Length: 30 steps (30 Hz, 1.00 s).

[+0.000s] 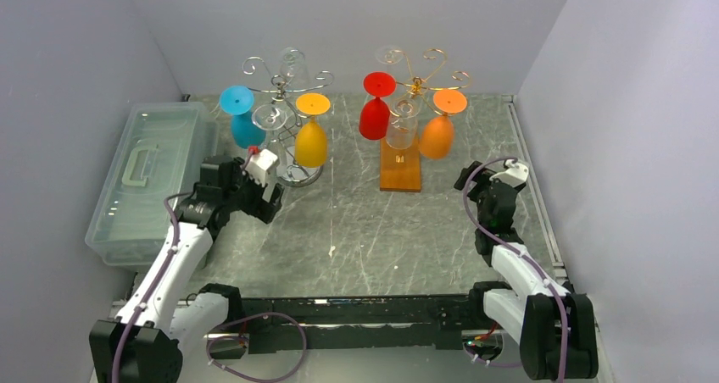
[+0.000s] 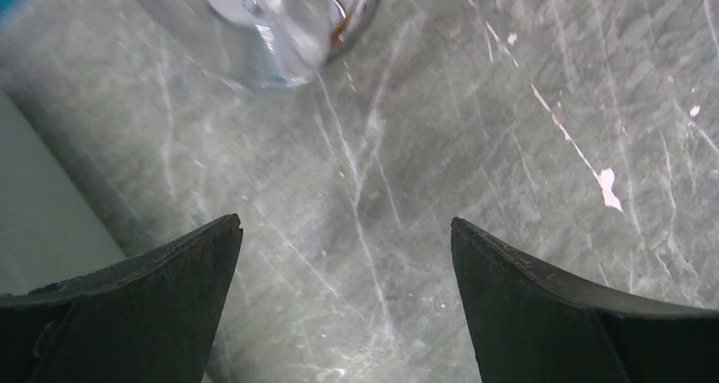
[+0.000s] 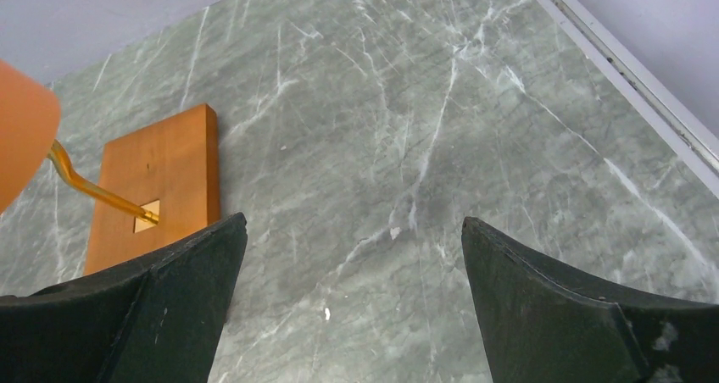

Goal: Place the wine glass upside down on the wine glass rack
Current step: Move the wine rack to the center of the board.

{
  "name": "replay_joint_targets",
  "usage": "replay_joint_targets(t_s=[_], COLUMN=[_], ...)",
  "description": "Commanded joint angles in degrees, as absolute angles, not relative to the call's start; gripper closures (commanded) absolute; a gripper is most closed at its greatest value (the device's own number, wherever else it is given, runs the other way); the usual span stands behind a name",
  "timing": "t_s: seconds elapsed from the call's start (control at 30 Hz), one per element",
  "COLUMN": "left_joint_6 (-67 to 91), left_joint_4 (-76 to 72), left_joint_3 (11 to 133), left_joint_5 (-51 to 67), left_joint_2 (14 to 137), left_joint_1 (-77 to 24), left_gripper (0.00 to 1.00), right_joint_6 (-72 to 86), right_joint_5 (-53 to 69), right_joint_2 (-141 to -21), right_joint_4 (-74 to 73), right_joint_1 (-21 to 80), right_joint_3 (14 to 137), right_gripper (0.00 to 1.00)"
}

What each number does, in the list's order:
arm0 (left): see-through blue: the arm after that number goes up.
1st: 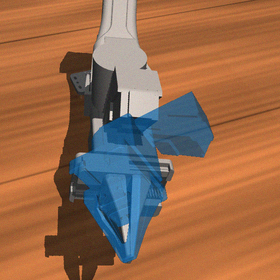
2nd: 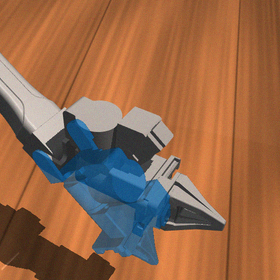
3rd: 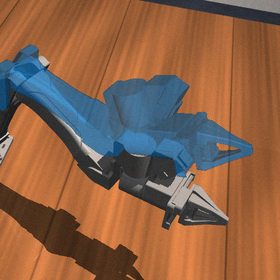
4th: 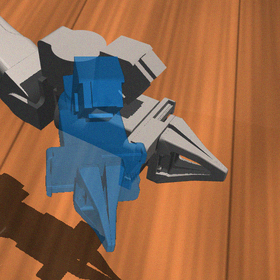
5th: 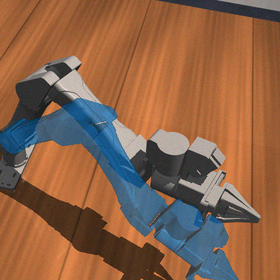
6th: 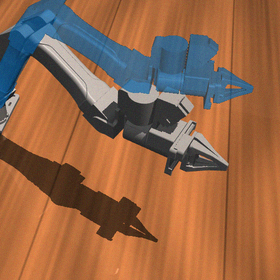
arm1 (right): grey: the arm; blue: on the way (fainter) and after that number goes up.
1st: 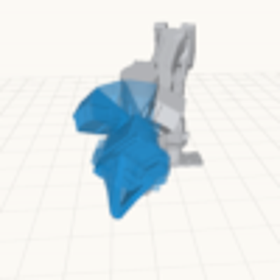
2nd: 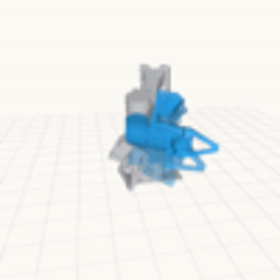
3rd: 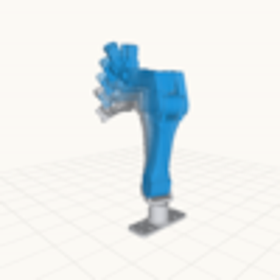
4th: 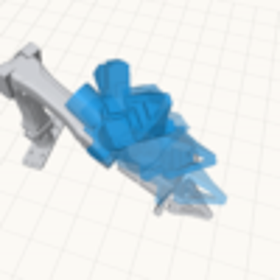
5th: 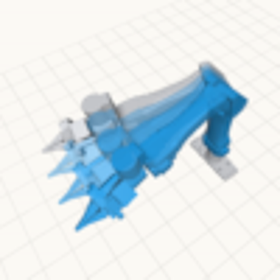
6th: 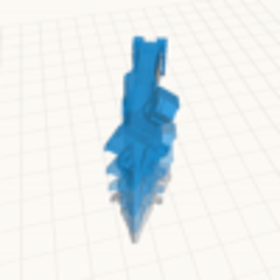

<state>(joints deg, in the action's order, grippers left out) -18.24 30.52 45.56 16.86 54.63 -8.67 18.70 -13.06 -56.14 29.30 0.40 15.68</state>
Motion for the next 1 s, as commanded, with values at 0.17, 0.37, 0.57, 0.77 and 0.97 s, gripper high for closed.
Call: replay_joint_targets(t_s=[0.17, 0.37, 0.57, 0.77, 0.97], left_joint_6=[-14.34, -19.83, -23.50, -25.14, -27.34], left_joint_4=[13.84, 3.40, 0.68, -6.89, -13.44], left_joint_3=[36.66, 35.70, 38.58, 38.84, 38.69], left_joint_5=[19.20, 16.08, 13.37, 11.37, 9.18], left_joint_2=[57.23, 68.84, 80.13, 85.74, 91.23], left_joint_1=[-8.35, -8.56, -10.05, -12.13, -12.66], left_gripper=[0.03, 0.09, 0.15, 0.16, 0.16], right_joint_6=[23.77, 25.57, 27.15, 28.19, 29.18], right_joint_5=[-15.26, -15.23, -15.28, -16.33, -16.13], right_joint_2=[-49.93, -44.82, -41.15, -39.22, -39.55], right_joint_4=[30.47, 29.50, 29.70, 30.06, 31.12], right_joint_1=[0.26, 0.26, 0.24, 0.26, 0.26], right_joint_3=[14.42, 12.78, 10.84, 8.56, 8.24], right_gripper=[0.00, 0.00, 0.00, 0.00, 0.00])
